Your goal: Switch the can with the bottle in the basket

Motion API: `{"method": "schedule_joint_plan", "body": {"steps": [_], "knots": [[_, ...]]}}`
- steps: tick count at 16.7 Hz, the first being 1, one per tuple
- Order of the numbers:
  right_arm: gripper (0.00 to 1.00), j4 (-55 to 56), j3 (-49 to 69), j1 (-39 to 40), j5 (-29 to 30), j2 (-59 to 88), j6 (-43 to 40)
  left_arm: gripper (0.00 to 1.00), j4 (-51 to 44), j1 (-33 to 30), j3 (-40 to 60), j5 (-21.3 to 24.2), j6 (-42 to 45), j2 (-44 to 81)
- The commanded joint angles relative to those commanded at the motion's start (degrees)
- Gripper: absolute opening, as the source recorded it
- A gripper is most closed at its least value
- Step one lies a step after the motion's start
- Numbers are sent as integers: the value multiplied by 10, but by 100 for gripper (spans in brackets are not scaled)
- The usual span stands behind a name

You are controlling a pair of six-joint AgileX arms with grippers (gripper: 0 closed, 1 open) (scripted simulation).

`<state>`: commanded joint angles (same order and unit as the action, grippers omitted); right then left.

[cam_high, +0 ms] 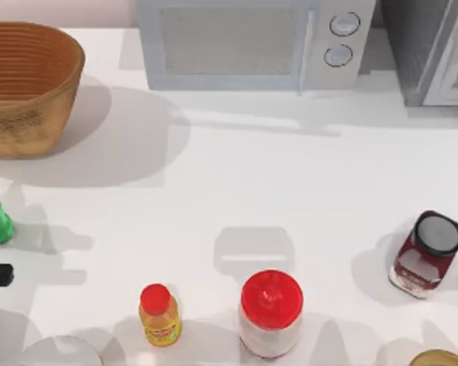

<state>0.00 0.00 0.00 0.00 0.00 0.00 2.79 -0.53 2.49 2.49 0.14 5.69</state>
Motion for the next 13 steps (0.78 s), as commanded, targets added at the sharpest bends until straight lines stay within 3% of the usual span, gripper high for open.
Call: {"method": "schedule_joint_plan", "body": {"steps": [5,13], "knots": [[100,0,0,0,0,0,0,0,98,-27,83,91,2,183],[100,0,0,0,0,0,0,0,326,-89,276,302,6,609]]}}
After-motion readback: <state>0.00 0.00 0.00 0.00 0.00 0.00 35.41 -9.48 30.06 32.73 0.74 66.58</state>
